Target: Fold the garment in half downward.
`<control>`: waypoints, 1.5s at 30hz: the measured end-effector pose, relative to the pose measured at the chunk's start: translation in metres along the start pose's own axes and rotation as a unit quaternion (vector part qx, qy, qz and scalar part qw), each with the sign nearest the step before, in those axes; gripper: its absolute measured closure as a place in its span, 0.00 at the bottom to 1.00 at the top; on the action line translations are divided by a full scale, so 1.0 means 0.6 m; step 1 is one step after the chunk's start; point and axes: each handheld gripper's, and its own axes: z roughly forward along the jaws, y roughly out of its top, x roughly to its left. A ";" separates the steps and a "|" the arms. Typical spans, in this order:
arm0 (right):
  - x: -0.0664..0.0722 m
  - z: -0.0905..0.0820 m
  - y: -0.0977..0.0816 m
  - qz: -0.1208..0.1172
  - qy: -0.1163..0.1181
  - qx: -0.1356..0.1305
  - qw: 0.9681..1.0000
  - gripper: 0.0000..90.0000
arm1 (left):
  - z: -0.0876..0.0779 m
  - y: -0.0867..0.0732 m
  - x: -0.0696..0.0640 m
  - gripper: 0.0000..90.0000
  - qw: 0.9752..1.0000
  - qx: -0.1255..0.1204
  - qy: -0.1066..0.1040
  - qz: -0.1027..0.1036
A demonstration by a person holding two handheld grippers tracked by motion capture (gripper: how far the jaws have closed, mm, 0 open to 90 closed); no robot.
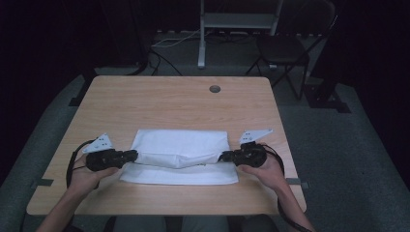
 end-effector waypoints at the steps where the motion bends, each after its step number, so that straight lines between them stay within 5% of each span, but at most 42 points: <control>1: 0.001 -0.001 0.000 -0.001 0.001 -0.001 1.000 0.91 | -0.001 0.000 -0.001 0.91 1.000 -0.001 -0.001 -0.001; 45: 0.035 -0.011 -0.013 -0.029 0.018 0.011 0.999 0.91 | -0.022 -0.016 -0.026 0.91 1.000 0.003 -0.016 0.012</control>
